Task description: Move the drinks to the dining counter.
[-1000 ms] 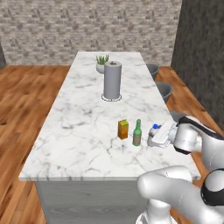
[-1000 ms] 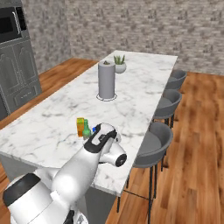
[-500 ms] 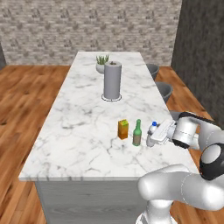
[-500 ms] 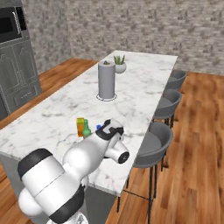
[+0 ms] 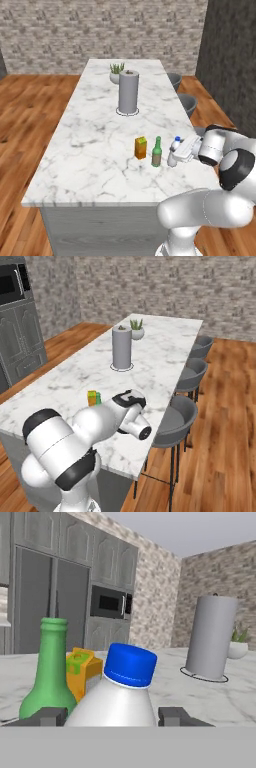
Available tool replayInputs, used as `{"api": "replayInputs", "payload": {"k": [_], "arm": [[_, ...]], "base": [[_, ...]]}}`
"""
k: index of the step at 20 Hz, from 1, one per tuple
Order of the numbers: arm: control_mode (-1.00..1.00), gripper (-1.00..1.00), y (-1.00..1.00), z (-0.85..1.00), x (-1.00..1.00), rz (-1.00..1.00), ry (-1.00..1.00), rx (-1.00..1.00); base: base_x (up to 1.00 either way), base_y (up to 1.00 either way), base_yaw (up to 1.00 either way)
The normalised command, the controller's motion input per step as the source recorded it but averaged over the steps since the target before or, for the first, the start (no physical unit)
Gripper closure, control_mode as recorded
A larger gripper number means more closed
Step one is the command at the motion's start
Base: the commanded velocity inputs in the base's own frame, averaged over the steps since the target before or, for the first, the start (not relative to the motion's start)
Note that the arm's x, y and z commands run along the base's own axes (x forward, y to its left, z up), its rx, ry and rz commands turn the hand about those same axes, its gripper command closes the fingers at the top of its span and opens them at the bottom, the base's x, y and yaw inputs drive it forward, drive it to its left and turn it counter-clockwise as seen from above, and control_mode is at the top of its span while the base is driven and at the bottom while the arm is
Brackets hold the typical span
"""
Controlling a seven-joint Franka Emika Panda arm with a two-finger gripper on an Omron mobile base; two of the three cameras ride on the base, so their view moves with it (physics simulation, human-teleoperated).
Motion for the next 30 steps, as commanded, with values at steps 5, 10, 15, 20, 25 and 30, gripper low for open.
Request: {"api": "replayInputs", "payload": {"k": [5,10,15,20,25,30], "arm": [[-1.00,-1.00,0.00,-0.01,-0.07,0.00,0.00,0.00],[-1.00,-1.00,0.01,0.00,-0.34,-0.02,-0.03,0.00],[-1.00,-1.00,0.01,0.12,-0.37,-0.02,-0.02,0.00],[-1.00,-1.00,0.02,0.56,-0.29,0.00,-0.05,-0.01],[-1.00,-1.00,0.02,0.97,-0.26,0.00,-0.01,-0.08],[-1.00,-1.00,0.00,0.65,-0.29,0.00,0.00,-0.07]], "base": [[0.00,0.00,0.00],[0.00,0.00,0.00],[0.00,0.00,0.00],[0.00,0.00,0.00],[0.00,0.00,0.00],[0.00,0.00,0.00]]}}
